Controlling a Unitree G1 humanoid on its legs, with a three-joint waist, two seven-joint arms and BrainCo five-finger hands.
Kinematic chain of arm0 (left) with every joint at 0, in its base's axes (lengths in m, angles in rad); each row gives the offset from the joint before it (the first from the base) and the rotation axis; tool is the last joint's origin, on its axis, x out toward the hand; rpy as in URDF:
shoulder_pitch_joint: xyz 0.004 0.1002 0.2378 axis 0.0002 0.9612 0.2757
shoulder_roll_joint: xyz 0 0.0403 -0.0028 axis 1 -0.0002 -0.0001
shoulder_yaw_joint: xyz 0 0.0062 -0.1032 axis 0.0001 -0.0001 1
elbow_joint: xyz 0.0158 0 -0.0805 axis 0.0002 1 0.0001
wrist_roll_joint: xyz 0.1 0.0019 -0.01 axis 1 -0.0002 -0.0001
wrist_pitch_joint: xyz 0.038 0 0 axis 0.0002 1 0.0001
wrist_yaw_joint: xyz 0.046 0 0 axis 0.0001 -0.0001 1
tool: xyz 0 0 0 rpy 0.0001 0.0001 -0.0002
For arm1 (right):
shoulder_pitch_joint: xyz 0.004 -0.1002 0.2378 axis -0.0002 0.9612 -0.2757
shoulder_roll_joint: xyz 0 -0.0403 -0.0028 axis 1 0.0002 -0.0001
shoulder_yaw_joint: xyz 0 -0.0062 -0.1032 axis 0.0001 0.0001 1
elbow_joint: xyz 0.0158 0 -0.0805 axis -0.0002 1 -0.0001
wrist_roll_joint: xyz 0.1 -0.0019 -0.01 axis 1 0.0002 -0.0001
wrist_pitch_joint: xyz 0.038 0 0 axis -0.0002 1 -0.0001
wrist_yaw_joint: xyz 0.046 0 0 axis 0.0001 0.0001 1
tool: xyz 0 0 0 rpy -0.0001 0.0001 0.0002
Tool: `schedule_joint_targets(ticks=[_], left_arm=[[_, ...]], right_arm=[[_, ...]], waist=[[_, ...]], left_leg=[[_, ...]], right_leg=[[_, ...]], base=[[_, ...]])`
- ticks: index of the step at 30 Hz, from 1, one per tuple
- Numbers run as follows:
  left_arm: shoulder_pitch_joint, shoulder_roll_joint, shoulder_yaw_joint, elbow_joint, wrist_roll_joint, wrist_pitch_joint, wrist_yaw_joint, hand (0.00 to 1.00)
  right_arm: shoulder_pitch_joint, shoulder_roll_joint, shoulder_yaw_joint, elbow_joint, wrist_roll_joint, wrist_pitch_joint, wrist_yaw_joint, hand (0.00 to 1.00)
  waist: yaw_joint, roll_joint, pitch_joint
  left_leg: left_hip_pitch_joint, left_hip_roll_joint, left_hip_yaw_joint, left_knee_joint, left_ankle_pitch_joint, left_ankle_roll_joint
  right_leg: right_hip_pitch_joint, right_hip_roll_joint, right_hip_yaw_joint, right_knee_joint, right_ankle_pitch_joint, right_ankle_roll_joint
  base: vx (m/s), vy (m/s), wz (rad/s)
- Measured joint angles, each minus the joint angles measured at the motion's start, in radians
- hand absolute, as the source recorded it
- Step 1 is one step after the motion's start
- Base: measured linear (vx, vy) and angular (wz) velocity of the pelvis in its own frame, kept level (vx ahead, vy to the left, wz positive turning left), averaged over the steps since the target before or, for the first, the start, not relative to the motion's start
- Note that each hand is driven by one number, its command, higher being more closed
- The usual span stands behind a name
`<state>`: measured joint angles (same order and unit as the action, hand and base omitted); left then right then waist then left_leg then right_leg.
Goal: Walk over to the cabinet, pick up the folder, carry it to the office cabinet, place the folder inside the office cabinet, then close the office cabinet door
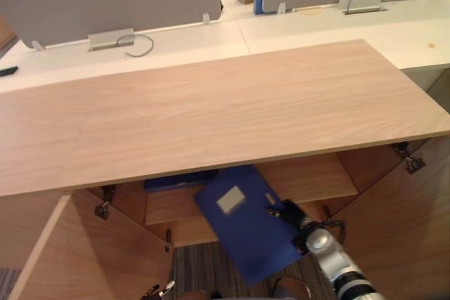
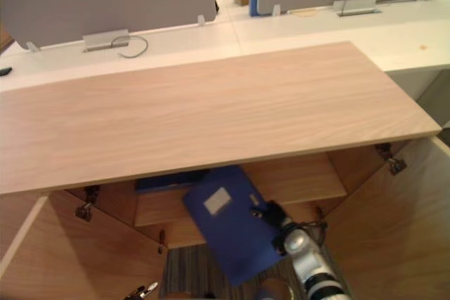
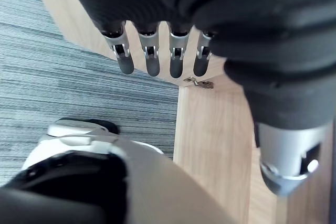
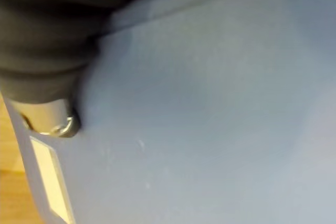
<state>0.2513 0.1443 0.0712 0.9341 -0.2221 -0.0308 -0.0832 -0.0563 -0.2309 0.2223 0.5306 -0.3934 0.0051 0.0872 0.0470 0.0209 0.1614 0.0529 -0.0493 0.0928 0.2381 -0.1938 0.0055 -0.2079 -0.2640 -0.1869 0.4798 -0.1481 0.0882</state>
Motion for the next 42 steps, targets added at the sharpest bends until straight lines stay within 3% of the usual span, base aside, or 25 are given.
schedule_joint_targets(ticks=[1,4,9,12,15,19,21,25,28,32,36,39,42], left_arm=[[-0.002,-0.017,0.004,0.012,0.008,0.004,0.000,0.00],[-0.004,-0.043,0.025,0.009,-0.012,0.003,0.005,0.00],[-0.023,-0.064,0.082,-0.058,-0.061,0.001,0.017,0.00],[-0.033,-0.076,0.100,-0.103,-0.069,-0.002,0.018,0.00],[-0.042,-0.083,0.118,-0.125,-0.084,-0.003,0.020,0.00],[-0.050,-0.093,0.151,-0.135,-0.084,-0.003,0.033,0.00],[-0.052,-0.097,0.158,-0.149,-0.084,-0.002,0.039,0.00],[-0.051,-0.102,0.162,-0.172,-0.085,0.000,0.062,0.00],[-0.047,-0.103,0.160,-0.182,-0.101,0.001,0.078,0.00],[-0.044,-0.103,0.148,-0.195,-0.155,0.005,0.102,0.00],[-0.043,-0.102,0.119,-0.205,-0.265,0.003,0.142,0.00],[-0.053,-0.106,0.107,-0.222,-0.318,0.003,0.179,0.00],[-0.091,-0.110,0.101,-0.224,-0.348,0.003,0.232,0.00]], right_arm=[[0.005,-0.004,0.014,-0.001,-0.001,-0.003,0.005,1.00],[0.016,-0.017,0.039,-0.057,-0.001,-0.002,0.003,1.00],[0.056,-0.034,0.013,-0.279,0.087,-0.003,-0.028,1.00],[0.049,-0.006,-0.022,-0.370,0.237,-0.009,-0.053,1.00],[0.042,0.069,-0.080,-0.433,0.483,-0.020,-0.084,1.00],[-0.009,0.142,-0.137,-0.483,0.765,-0.072,-0.142,1.00],[-0.043,0.168,-0.187,-0.484,0.882,-0.087,-0.183,1.00],[-0.143,0.219,-0.269,-0.476,1.258,-0.193,-0.271,1.00],[-0.256,0.224,-0.301,-0.400,1.405,-0.244,-0.306,1.00],[-0.416,0.194,-0.315,-0.234,1.522,-0.252,-0.364,1.00],[-0.589,0.163,-0.344,-0.074,1.579,-0.228,-0.442,1.00],[-0.726,0.154,-0.402,-0.016,1.630,-0.221,-0.509,1.00],[-0.840,0.152,-0.472,-0.006,1.685,-0.248,-0.571,1.00]], waist=[[0.005,0.026,0.006],[0.000,0.062,0.017],[-0.004,0.048,0.072],[-0.005,0.046,0.075],[0.004,0.040,0.080],[0.012,0.029,0.085],[0.017,0.025,0.085],[0.031,0.024,0.085],[0.036,0.023,0.084],[0.054,0.024,0.083],[0.073,0.024,0.087],[0.080,0.029,0.113],[0.083,0.032,0.157]], left_leg=[[-0.044,0.032,0.000,0.076,-0.042,-0.014],[-0.166,0.100,0.001,0.255,-0.118,-0.039],[-0.306,0.121,0.004,0.506,-0.209,-0.051],[-0.409,0.114,0.005,0.634,-0.289,-0.037],[-0.528,0.105,-0.003,0.788,-0.345,-0.026],[-0.633,0.089,-0.004,0.937,-0.407,-0.008],[-0.681,0.079,-0.003,0.993,-0.426,-0.004],[-0.769,0.073,0.000,1.079,-0.447,-0.010],[-0.809,0.074,0.004,1.099,-0.447,-0.011],[-0.880,0.100,0.005,1.120,-0.448,-0.014],[-0.955,0.107,0.000,1.136,-0.440,-0.023],[-0.994,0.107,-0.019,1.146,-0.435,-0.031],[-1.020,0.103,-0.037,1.152,-0.428,-0.033]], right_leg=[[0.013,0.021,-0.013,-0.024,-0.013,0.006],[-0.045,0.068,-0.029,0.027,-0.035,-0.021],[-0.173,0.027,-0.033,0.271,-0.123,-0.032],[-0.268,-0.017,-0.032,0.402,-0.205,-0.027],[-0.370,-0.060,-0.021,0.546,-0.263,-0.018],[-0.477,-0.100,0.016,0.695,-0.321,-0.015],[-0.529,-0.119,0.034,0.754,-0.337,-0.015],[-0.622,-0.138,0.057,0.839,-0.365,-0.017],[-0.669,-0.137,0.073,0.863,-0.367,-0.018],[-0.743,-0.106,0.078,0.869,-0.363,-0.025],[-0.821,-0.100,0.077,0.883,-0.348,-0.048],[-0.843,-0.098,0.066,0.888,-0.347,-0.050],[-0.853,-0.097,0.058,0.889,-0.347,-0.050]], base=[[0.04,-0.159,0.06],[0.02,-0.102,-0.06],[-0.04,-0.087,0.08],[-0.09,-0.016,0.31],[-0.13,0.009,0.29],[-0.05,0.050,0.10],[0.00,0.094,0.17],[0.05,0.053,0.12],[0.05,0.007,0.01],[0.02,-0.019,-0.13],[0.07,-0.044,0.02],[0.07,-0.067,0.12],[0.03,-0.058,0.15]])
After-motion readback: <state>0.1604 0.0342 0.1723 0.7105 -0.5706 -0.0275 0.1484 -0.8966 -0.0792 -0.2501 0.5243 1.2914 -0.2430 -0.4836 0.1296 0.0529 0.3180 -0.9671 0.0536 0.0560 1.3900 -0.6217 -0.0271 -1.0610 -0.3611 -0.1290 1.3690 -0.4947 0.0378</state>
